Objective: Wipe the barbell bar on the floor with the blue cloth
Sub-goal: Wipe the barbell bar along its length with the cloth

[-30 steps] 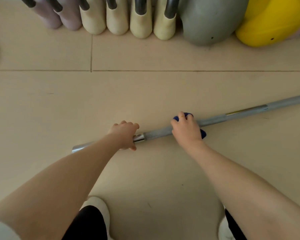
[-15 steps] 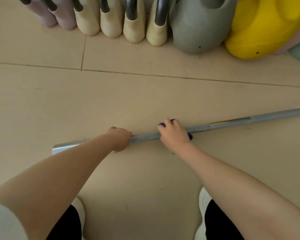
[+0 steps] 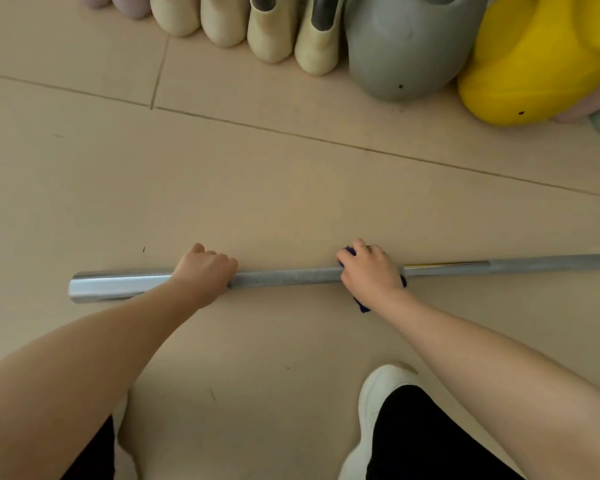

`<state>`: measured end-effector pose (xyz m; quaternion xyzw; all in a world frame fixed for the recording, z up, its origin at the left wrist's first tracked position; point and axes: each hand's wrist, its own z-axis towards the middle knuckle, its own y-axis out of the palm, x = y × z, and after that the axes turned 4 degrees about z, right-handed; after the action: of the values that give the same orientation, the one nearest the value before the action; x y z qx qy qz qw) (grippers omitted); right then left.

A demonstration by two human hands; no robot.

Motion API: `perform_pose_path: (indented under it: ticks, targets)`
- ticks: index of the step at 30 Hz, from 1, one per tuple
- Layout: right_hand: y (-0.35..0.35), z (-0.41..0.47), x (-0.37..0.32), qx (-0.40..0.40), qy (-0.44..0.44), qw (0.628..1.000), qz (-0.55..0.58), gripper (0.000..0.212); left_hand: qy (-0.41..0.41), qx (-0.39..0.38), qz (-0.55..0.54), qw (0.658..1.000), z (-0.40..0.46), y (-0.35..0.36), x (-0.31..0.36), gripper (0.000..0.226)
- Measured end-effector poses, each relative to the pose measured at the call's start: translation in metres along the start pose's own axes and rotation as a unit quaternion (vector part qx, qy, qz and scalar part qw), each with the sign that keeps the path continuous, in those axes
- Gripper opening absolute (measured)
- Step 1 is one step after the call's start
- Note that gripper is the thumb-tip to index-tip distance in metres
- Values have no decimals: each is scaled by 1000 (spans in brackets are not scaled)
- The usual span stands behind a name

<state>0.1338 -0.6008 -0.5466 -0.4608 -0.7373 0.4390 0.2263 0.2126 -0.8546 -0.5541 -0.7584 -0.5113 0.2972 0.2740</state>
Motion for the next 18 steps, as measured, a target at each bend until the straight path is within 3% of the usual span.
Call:
perform_pose_path:
  ticks: [2, 4, 8, 11, 14, 16, 18]
  targets:
    - [4, -4, -6, 18, -49, 999, 4, 14, 14, -1, 14, 1000, -3, 1, 1, 20]
    - [0, -6, 14, -9, -44, 999, 1, 16, 10, -3, 9, 1000, -1, -1, 0, 21]
    - [-1, -11, 46, 31, 138, 989, -37, 16, -1, 4, 9, 1000, -1, 1, 1, 20]
    - [2, 1, 3, 29, 66, 997, -34, 20, -1, 0, -1, 1000, -3, -1, 0, 22]
    - [-2, 8, -10, -23, 1, 1000, 13, 27, -1, 92, -10, 996, -6, 1, 1, 25]
    - [-8, 11, 5, -26, 54, 998, -9, 27, -1, 133, -38, 990, -8, 6, 0, 42]
    - [-11, 14, 11, -39, 121, 991, -36, 28, -13, 146, -71, 987, -8, 16, 0, 44]
